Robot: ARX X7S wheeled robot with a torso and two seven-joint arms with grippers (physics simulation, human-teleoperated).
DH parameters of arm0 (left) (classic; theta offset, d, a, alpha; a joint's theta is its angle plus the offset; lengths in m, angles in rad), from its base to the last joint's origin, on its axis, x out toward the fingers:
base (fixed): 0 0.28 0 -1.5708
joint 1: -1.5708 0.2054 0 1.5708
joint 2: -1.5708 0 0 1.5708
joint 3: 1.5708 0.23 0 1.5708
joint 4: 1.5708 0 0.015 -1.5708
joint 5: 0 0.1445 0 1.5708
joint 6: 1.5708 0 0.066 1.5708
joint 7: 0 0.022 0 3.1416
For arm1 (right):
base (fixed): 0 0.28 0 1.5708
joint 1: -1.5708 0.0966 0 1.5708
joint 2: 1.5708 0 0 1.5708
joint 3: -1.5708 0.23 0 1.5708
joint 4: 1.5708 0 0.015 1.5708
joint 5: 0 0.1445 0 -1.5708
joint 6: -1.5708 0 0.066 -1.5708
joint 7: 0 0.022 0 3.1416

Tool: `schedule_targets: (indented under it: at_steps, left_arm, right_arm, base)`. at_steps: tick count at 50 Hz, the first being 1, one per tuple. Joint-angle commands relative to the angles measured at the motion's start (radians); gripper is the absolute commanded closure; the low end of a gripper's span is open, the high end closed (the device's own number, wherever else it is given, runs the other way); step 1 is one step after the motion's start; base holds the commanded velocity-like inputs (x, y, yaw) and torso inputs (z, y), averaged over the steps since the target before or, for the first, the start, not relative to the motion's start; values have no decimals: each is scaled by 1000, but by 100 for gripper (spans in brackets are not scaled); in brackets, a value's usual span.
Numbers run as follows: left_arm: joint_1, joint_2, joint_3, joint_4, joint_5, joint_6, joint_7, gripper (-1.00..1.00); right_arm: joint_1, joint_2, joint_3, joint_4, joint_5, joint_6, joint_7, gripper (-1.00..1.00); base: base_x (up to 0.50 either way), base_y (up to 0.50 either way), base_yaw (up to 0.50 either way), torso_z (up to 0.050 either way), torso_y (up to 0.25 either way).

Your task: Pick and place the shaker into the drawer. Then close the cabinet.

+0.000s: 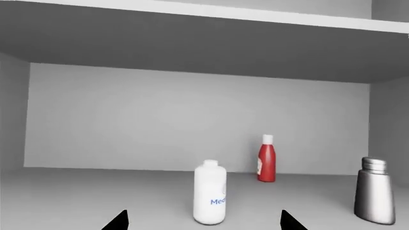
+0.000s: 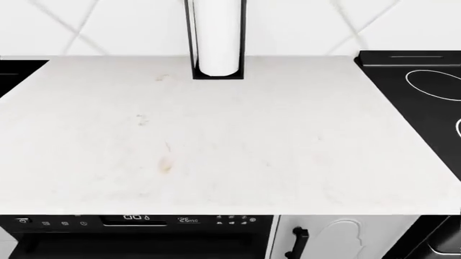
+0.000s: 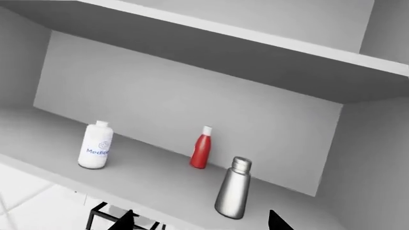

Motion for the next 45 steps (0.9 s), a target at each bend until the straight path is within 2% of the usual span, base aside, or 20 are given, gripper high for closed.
schedule_targets:
  at_steps: [1, 4, 12, 21, 29, 36, 37, 45]
  left_arm:
    - [0, 0, -32, 17, 37, -15, 17, -100]
    - [0, 0, -36, 23, 35, -22, 21, -100]
    - [0, 0, 91, 6, -84, 7, 28, -100]
    - [2, 0, 244, -17, -220, 44, 27, -100]
    - [16, 0, 176, -17, -141, 33, 29, -100]
    - [26, 0, 137, -17, -104, 24, 34, -100]
    - [27, 0, 143, -17, -112, 23, 31, 100]
    - [34, 0, 147, -17, -105, 2, 31, 100]
  right_arm:
    - [0, 5, 1, -5, -3, -2, -14, -100]
    - [0, 8, 1, -1, 1, -2, -12, -100]
    - [0, 10, 0, 11, 2, 3, -16, -100]
    - [0, 8, -5, 55, -4, -14, -32, -100]
    - [0, 10, -2, 73, 5, -23, -20, -100]
    - [0, 18, -4, 73, 20, -17, 4, -100]
    - [0, 19, -3, 72, 22, -17, 9, -100]
    - [0, 25, -3, 70, 20, -20, 29, -100]
  base:
    - [500, -62, 0, 0, 0]
    - [500, -108, 0, 0, 0]
    - [499, -277, 0, 0, 2]
    - [500, -10, 0, 0, 1]
    - [500, 45, 0, 0, 1]
    - [0, 0, 0, 0, 2]
    - [0, 0, 0, 0, 0]
    - [0, 0, 0, 0, 0]
